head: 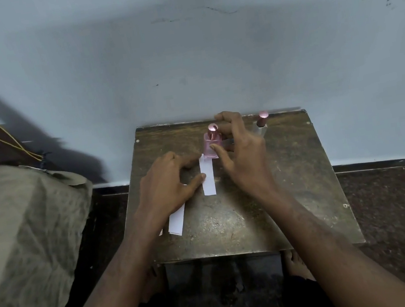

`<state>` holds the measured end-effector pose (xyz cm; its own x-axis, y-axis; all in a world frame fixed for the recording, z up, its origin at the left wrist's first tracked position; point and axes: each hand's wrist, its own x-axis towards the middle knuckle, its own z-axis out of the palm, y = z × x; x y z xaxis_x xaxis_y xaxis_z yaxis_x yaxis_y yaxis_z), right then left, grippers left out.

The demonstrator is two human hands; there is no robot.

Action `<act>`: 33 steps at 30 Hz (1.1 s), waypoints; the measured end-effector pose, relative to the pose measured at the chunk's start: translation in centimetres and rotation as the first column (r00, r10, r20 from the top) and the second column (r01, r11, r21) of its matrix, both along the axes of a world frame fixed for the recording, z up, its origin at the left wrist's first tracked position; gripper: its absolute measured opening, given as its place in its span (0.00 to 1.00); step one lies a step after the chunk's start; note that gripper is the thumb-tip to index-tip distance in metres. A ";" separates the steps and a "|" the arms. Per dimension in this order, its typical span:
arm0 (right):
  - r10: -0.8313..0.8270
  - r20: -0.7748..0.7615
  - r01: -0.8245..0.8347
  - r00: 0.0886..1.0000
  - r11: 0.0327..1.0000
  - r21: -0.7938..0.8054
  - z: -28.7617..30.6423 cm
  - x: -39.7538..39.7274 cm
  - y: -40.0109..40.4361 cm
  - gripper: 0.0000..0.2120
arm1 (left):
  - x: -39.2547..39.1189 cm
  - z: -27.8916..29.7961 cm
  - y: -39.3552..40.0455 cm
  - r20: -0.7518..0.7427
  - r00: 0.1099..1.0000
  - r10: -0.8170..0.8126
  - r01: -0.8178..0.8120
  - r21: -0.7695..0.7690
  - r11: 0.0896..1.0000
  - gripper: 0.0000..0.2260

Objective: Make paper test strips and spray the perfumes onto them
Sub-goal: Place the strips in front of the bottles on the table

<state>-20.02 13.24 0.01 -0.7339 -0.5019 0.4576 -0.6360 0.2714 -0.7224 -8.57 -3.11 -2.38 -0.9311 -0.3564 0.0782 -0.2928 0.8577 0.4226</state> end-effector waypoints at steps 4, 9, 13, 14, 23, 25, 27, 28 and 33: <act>0.004 0.005 -0.005 1.000 0.999 0.032 -0.4 0.2 -0.9 0.28 | 0.3 0.3 -1.0 -0.038 0.998 0.055 -0.053 0.062 0.997 0.14; 0.025 0.013 -0.026 1.000 0.997 0.073 -0.9 0.5 -1.6 0.28 | 0.8 0.5 -1.2 -0.020 0.996 0.085 -0.083 0.095 0.992 0.10; 0.036 -0.012 -0.035 0.999 0.994 0.104 -1.0 0.3 -1.5 0.25 | 1.2 0.6 -1.4 -0.022 0.996 0.089 -0.086 0.119 0.989 0.09; 0.042 -0.016 -0.040 0.999 0.993 0.110 -1.0 0.2 -1.4 0.24 | 1.4 0.6 -1.5 -0.021 0.995 0.094 -0.090 0.122 0.988 0.09; -0.099 -0.177 0.102 0.979 0.995 0.011 0.2 0.7 -0.1 0.15 | 4.1 0.4 -5.2 0.099 0.980 -0.173 0.157 0.152 0.976 0.18; -0.150 -0.276 0.138 0.949 0.989 -0.061 0.5 1.2 0.3 0.09 | 4.7 0.2 -5.2 0.118 0.975 -0.187 0.174 0.112 0.978 0.21; -0.111 -0.325 0.093 0.939 0.993 -0.072 0.2 1.6 0.6 0.06 | 4.8 0.2 -5.0 0.117 0.977 -0.180 0.173 0.069 0.983 0.20; -0.080 -0.332 0.066 0.940 0.996 -0.051 0.1 1.9 0.7 0.06 | 4.8 0.3 -4.9 0.110 0.978 -0.175 0.170 0.055 0.984 0.19; 0.016 -0.344 0.006 0.939 0.998 0.061 -0.4 3.3 0.9 0.06 | 4.8 0.5 -4.4 0.048 0.986 -0.161 0.158 0.056 0.986 0.10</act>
